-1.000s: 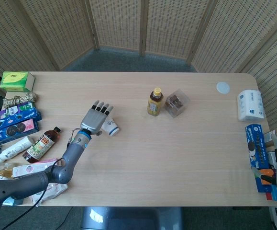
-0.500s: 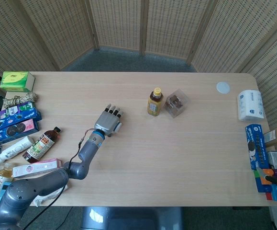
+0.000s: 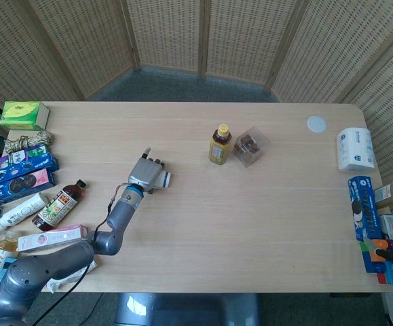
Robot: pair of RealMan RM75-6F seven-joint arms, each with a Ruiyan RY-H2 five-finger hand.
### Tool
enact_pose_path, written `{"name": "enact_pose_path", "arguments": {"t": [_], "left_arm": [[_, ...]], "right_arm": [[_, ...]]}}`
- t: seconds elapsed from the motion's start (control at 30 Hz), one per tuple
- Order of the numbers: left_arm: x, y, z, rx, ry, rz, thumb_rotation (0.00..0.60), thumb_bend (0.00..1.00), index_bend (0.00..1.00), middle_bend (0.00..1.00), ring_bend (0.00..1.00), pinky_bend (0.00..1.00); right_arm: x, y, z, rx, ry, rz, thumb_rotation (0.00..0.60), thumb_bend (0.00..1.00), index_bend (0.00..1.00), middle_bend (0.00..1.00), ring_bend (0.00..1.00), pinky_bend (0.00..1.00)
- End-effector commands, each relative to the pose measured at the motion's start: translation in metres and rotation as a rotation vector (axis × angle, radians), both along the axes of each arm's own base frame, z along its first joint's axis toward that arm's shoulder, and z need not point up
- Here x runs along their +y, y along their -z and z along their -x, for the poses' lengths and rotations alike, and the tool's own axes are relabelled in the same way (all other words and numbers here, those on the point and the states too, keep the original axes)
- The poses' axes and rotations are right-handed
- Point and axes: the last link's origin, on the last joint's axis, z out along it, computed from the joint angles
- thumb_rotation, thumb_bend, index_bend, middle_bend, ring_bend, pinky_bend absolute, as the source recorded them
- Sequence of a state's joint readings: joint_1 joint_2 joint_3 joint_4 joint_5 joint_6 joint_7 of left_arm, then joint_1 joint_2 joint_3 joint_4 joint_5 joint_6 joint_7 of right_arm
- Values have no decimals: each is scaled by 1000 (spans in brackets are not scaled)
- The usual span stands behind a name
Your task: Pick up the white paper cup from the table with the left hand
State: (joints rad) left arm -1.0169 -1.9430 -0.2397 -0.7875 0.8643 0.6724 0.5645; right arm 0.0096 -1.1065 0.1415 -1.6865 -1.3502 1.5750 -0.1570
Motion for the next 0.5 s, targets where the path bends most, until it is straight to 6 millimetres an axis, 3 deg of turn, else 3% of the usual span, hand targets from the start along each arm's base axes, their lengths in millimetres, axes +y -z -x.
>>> {"name": "enact_pose_path", "arguments": {"t": [0.03,0.23,0.5], "left_arm": [[0,0,1,-5,-7,-6,600,233,356,427,454,125],[-1,-1,1,-35,-11,-22,600,233,451,531,565,248],[2,-25,0,-132,-23,-82,600,232,477,578,600,278]], "right_arm": [[0,0,0,-2,0,0,524,52,0,0,0,0],[-1,1,-1,-4,-3,0,521,55,0,0,0,0],[-5,3,-1,-12,-13,-7,523,55,0,0,0,0]]}}
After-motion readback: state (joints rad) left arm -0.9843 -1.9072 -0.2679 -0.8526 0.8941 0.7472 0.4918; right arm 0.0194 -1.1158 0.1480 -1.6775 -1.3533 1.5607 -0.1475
